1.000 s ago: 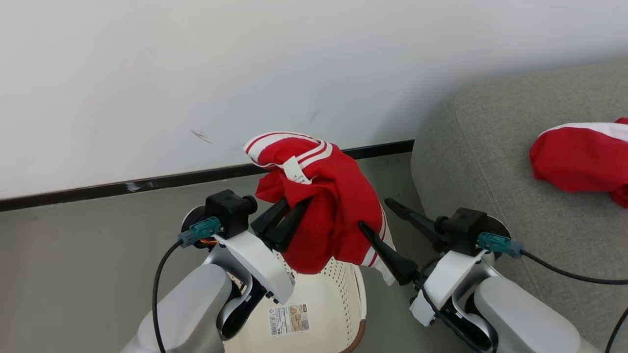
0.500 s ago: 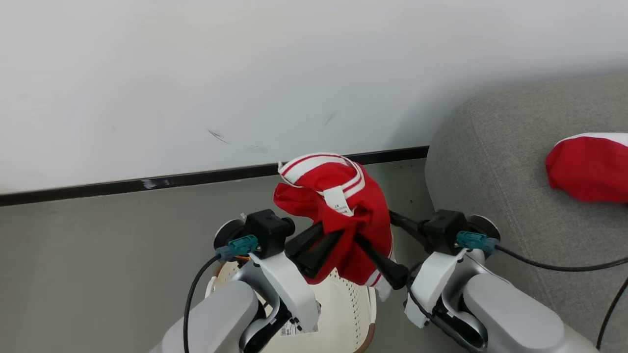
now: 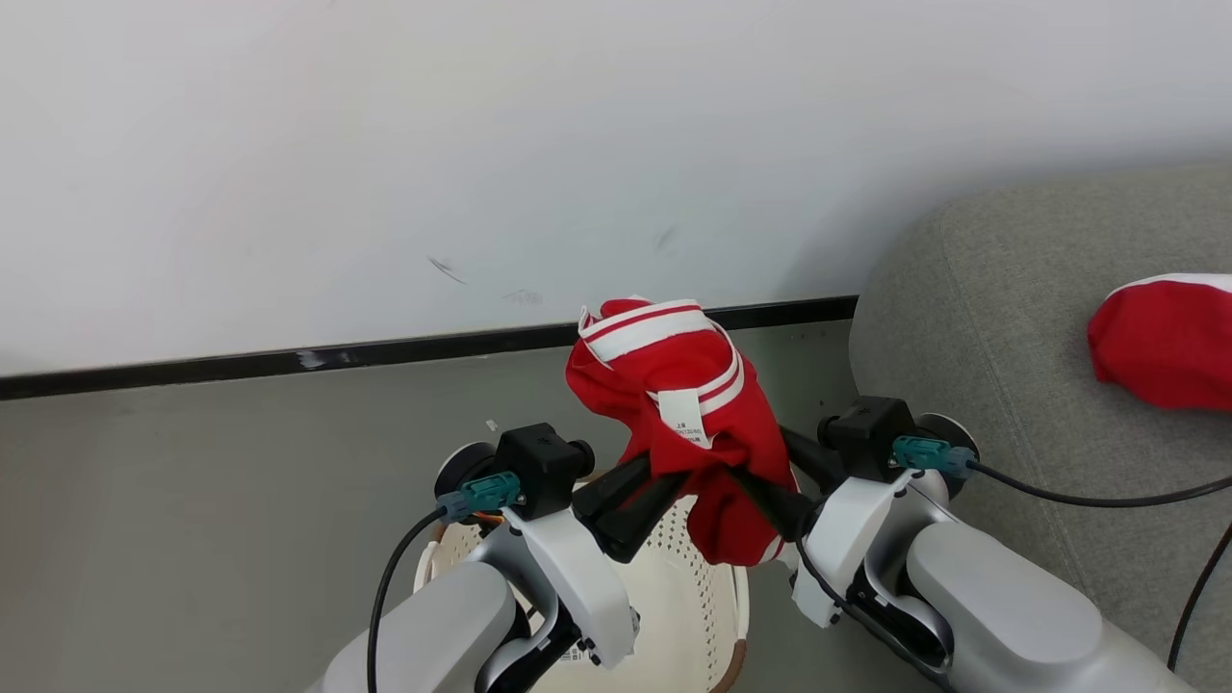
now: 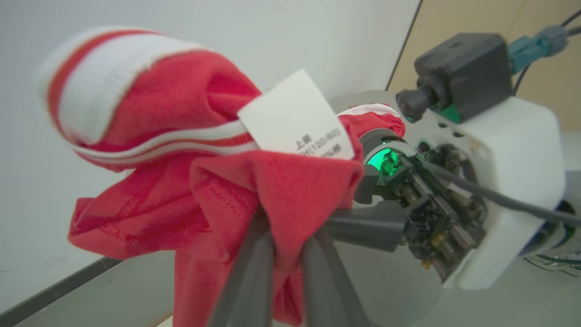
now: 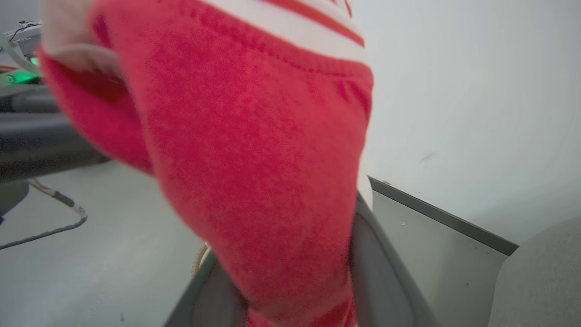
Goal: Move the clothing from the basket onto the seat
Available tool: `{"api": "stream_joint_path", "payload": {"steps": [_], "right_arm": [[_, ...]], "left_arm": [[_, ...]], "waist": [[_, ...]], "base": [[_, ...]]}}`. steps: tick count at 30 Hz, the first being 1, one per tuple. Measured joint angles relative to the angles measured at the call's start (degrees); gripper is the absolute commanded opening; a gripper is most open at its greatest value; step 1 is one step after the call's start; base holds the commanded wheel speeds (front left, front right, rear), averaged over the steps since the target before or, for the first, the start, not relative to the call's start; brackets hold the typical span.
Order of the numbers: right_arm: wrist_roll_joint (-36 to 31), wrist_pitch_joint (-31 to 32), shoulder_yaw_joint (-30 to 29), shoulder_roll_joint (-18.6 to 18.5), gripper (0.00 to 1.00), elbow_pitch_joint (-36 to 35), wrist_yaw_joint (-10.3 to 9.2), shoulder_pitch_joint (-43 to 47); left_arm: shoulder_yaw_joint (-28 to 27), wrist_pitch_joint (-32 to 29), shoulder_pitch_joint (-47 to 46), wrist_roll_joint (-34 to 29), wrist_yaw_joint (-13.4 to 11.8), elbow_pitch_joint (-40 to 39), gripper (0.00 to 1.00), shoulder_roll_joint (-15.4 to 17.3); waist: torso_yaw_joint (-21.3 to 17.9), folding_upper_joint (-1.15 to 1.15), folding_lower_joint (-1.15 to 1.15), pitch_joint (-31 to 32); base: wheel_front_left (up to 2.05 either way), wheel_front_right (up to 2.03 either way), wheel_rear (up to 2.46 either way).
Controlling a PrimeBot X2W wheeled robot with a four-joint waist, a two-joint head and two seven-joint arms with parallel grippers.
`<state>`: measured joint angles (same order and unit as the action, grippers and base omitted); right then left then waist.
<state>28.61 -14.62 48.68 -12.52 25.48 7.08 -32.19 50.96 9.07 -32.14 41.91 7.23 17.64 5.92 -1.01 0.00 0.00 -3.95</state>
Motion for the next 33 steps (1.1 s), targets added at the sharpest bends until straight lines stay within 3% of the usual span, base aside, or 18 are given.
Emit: {"api": "stream_joint_path", "payload": {"steps": [14,15,17,18,33], "right_arm": [[2.8,0.0,-0.8,0.7,0.0,0.7,0.0,-0.4],[3.1,0.0,-1.2,0.8,0.0,0.7,0.01,-0.4],[3.9,0.0,-2.0,1.1,0.0,0.6,0.02,-0.4],[4.3,0.0,-2.4,1.1,0.0,0.6,0.02,-0.4],[5.2,0.0,-7.8,-0.5,0.0,-0.3,0.0,-0.2]], "left_arm": [[-0.7,0.1,0.0,0.9,0.0,0.1,0.0,1.5],[-0.9,0.1,0.0,0.9,0.0,0.2,0.12,1.6],[-1.2,0.1,0.0,0.9,0.0,0.3,0.87,1.6],[-1.3,0.3,0.0,0.9,0.0,0.4,1.0,1.7],[-2.4,1.4,0.0,0.9,0.0,1.3,1.0,3.2]], "waist": [[-0.5,0.0,0.0,-0.3],[-0.6,0.0,0.0,-0.4],[-0.7,0.0,0.0,-0.4],[-0.8,0.0,0.0,-0.4],[-2.4,0.0,0.0,-0.2]], "base": [[0.0,0.0,0.0],[0.0,0.0,0.0],[0.0,0.0,0.0],[0.0,0.0,0.0],[0.0,0.0,0.0]]}}
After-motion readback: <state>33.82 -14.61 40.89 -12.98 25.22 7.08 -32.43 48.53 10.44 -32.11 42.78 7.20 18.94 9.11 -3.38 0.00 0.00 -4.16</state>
